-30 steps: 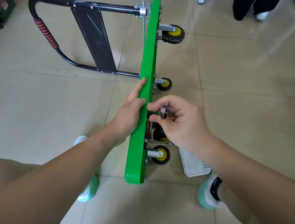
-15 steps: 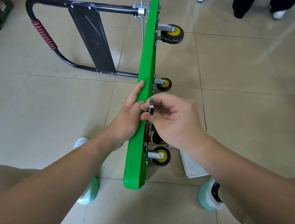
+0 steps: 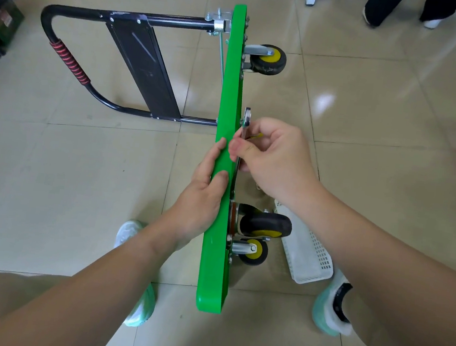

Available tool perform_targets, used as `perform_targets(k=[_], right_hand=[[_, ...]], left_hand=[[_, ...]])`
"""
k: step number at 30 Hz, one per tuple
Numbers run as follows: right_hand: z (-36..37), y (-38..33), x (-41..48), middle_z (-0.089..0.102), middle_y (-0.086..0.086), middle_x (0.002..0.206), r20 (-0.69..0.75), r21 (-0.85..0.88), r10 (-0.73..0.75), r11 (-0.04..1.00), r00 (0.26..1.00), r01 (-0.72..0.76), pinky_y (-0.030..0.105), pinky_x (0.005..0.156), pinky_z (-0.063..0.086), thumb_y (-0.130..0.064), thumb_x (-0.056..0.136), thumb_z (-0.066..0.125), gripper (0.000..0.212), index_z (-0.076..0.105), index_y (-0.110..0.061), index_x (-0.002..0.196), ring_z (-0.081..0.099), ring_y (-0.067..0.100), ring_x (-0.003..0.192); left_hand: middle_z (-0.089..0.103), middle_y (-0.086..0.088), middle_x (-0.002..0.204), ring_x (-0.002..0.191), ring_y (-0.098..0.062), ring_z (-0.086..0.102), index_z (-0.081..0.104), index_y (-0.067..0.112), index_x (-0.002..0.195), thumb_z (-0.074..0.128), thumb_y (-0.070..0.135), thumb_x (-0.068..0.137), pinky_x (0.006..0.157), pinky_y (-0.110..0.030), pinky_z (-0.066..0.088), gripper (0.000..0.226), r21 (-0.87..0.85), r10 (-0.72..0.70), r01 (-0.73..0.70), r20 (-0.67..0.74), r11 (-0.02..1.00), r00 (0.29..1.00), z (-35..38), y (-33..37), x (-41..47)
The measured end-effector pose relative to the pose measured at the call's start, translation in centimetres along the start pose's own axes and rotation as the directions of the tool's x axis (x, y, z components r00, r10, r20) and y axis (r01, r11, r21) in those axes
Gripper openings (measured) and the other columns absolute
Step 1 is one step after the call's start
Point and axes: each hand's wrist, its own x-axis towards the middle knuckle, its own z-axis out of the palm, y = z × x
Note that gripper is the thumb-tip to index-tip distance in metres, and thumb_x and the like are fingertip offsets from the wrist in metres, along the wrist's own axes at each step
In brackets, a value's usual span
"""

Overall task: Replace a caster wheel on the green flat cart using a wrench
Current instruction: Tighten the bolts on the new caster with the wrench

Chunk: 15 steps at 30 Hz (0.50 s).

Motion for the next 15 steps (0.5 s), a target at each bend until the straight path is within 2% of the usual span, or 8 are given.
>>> perform_targets(k=[4,7,10,12,15], right_hand=[[0.2,-0.1,0.9,0.075,0.009,0.074,-0.006,-0.004,0.064,0.998,0.998,-0.064,0.055,0.076,0.061,-0.017,0.089,0.073,0.014,0.068,-0.024,0.078,0.074,0.035,0.078],[0.1,0.0,1.1,0.075,0.013,0.077,0.018,0.023,0.099,0.995,0.995,-0.099,0.054,0.075,0.062,-0.015,0.09,0.073,0.014,0.067,-0.022,0.08,0.073,0.038,0.08],[-0.3,-0.3,1.0,0.076,0.01,0.083,0.033,0.061,0.062,0.996,0.998,-0.064,0.049,0.082,0.062,-0.005,0.086,0.076,0.02,0.07,-0.024,0.083,0.074,0.028,0.08],[-0.7,-0.4,1.3,0.077,0.003,0.084,0.018,0.055,0.026,0.998,1.0,-0.027,0.042,0.085,0.061,0.001,0.081,0.079,0.026,0.072,-0.024,0.084,0.075,0.022,0.083],[-0.8,-0.5,1.6,0.076,0.002,0.075,0.031,0.056,0.063,0.996,0.998,-0.065,0.035,0.073,0.062,0.002,0.083,0.077,0.021,0.071,-0.018,0.084,0.074,0.017,0.073]], left_hand=[[0.039,0.006,0.162,0.144,-0.013,0.045,0.022,0.046,0.16,0.035,0.021,0.112,0.123,-0.042,0.034,0.056,-0.014,0.001,-0.001,0.021,1.0,1.0,-0.3,0.1,-0.1],[0.037,0.01,0.162,0.145,-0.007,0.042,0.023,0.046,0.161,0.038,0.024,0.111,0.125,-0.04,0.032,0.057,-0.025,-0.001,0.001,0.027,1.0,1.0,-0.2,-0.1,-0.1],[0.043,0.007,0.16,0.144,-0.016,0.046,0.025,0.063,0.153,0.043,0.05,0.094,0.122,-0.046,0.035,0.063,-0.05,-0.004,0.005,0.023,0.999,1.0,-0.1,-0.4,0.0],[0.043,0.007,0.16,0.143,-0.018,0.048,0.026,0.07,0.148,0.043,0.06,0.084,0.121,-0.048,0.037,0.066,-0.07,-0.009,0.01,0.028,0.997,1.0,-0.2,-0.7,0.2],[0.04,0.009,0.161,0.143,-0.016,0.047,0.025,0.071,0.147,0.042,0.062,0.082,0.12,-0.046,0.038,0.067,-0.072,-0.01,0.013,0.036,0.997,0.999,-0.2,-0.7,0.4]])
